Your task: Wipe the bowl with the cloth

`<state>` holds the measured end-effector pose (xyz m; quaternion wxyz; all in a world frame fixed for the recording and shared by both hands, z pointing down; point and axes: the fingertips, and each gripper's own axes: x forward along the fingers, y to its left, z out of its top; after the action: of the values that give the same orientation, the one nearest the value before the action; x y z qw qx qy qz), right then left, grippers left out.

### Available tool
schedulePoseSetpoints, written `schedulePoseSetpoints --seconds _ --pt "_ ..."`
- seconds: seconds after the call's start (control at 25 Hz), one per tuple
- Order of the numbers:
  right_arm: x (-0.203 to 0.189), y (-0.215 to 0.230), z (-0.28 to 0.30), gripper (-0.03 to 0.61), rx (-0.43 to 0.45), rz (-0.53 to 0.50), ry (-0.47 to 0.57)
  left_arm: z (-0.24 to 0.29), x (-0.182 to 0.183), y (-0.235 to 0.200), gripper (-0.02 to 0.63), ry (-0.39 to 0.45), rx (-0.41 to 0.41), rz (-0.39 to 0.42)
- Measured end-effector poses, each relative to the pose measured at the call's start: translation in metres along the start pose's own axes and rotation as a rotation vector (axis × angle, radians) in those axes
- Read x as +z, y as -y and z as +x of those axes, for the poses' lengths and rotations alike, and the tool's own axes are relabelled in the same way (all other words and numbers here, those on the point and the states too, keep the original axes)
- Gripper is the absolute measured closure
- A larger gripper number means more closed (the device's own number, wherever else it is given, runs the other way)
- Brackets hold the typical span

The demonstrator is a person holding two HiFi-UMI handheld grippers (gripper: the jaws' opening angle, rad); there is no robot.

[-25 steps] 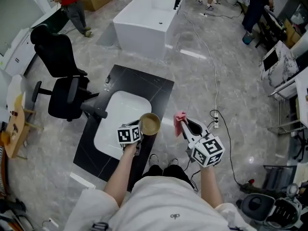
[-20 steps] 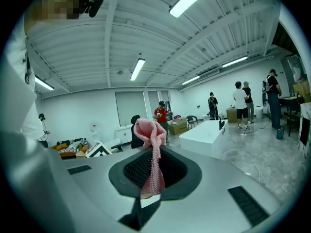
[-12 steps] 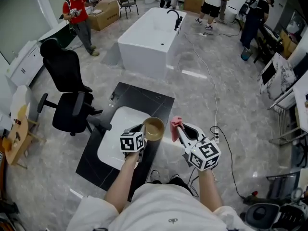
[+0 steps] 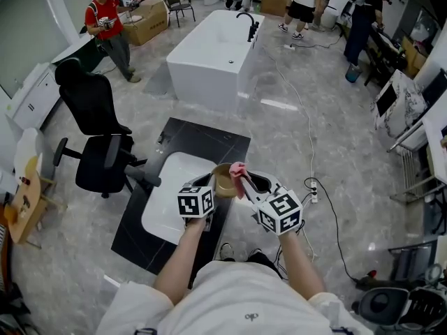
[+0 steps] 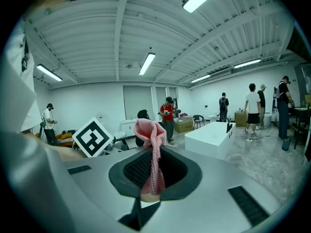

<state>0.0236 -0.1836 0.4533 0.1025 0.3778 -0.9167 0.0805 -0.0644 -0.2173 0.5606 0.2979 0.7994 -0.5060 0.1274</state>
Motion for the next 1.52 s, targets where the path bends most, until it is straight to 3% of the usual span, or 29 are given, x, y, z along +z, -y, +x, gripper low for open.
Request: schedulePoseSetpoints --seconds 0.48,0.8,1.08,1.24,1.52 --pt "-0.027 -0.016 0.034 0.551 -0.041 -0.090 -0.151 -0.028 0.024 0.017 0.589 0.086 -0.006 0.074" --pt "-0.036 -0.010 0.050 0.552 -0.133 -0.264 -0.310 -0.033 0.029 0.035 0.589 0.104 0.023 0.211" --pt "-0.042 -0.008 0.055 0.552 -0.167 -0.349 -0.395 -0.032 0.030 0.044 0.589 0.106 0.024 0.281" --pt "-0.044 -0.011 0.059 0.552 -0.116 -0.322 -0.394 -0.032 0.034 0.050 0.588 0.120 0.007 0.301" --pt "-0.051 -0.013 0.059 0.552 -0.020 -0.175 -0.390 -0.029 0.036 0.062 0.588 0.132 -0.015 0.373"
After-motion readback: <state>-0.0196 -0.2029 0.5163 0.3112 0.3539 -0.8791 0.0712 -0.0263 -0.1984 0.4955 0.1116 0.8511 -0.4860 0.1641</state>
